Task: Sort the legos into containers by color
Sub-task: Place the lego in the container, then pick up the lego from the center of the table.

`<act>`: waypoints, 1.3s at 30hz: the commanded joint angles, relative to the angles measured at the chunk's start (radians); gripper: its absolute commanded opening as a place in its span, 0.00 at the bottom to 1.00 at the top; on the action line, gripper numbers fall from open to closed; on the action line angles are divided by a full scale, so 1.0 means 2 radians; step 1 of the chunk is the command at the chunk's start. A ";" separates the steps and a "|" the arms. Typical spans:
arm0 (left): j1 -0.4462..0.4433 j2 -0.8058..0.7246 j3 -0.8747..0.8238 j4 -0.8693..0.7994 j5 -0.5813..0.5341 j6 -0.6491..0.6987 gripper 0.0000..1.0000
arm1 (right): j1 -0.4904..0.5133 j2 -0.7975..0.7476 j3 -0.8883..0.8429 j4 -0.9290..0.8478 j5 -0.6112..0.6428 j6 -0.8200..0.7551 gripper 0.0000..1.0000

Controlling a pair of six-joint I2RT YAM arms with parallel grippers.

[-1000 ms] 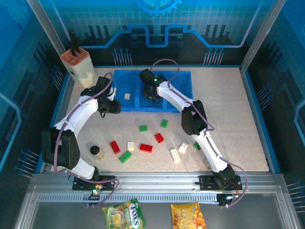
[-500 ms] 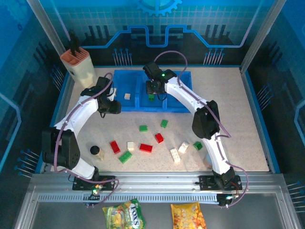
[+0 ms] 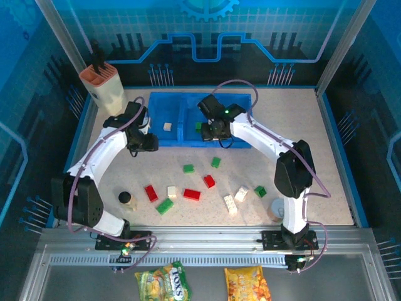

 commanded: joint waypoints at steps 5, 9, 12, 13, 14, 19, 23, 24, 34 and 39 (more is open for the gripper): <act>-0.002 -0.033 -0.046 0.005 -0.008 -0.010 0.49 | 0.042 -0.034 -0.052 -0.028 -0.026 -0.018 0.48; -0.002 -0.042 -0.064 0.030 -0.012 -0.003 0.49 | 0.063 -0.033 -0.077 -0.029 -0.037 -0.034 0.48; -0.002 -0.044 -0.073 0.045 -0.009 0.000 0.49 | 0.075 -0.028 -0.091 -0.031 -0.039 -0.038 0.48; -0.002 -0.044 -0.075 0.050 -0.008 0.000 0.49 | 0.078 -0.025 -0.094 -0.032 -0.041 -0.039 0.49; -0.002 -0.044 -0.075 0.051 -0.008 0.001 0.49 | 0.081 -0.022 -0.097 -0.033 -0.041 -0.039 0.49; 0.000 -0.044 -0.078 0.052 -0.011 0.004 0.49 | 0.093 -0.010 -0.115 -0.029 -0.045 -0.034 0.51; 0.000 -0.044 -0.079 0.053 -0.012 0.006 0.49 | 0.102 -0.001 -0.128 -0.026 -0.050 -0.031 0.53; 0.001 -0.044 -0.079 0.054 -0.011 0.006 0.49 | 0.103 0.000 -0.131 -0.025 -0.050 -0.029 0.53; 0.002 -0.046 -0.080 0.054 -0.009 0.006 0.49 | 0.117 0.021 -0.165 -0.012 -0.062 -0.023 0.53; 0.003 -0.047 -0.081 0.054 -0.009 0.006 0.49 | 0.118 0.027 -0.171 -0.010 -0.060 -0.020 0.50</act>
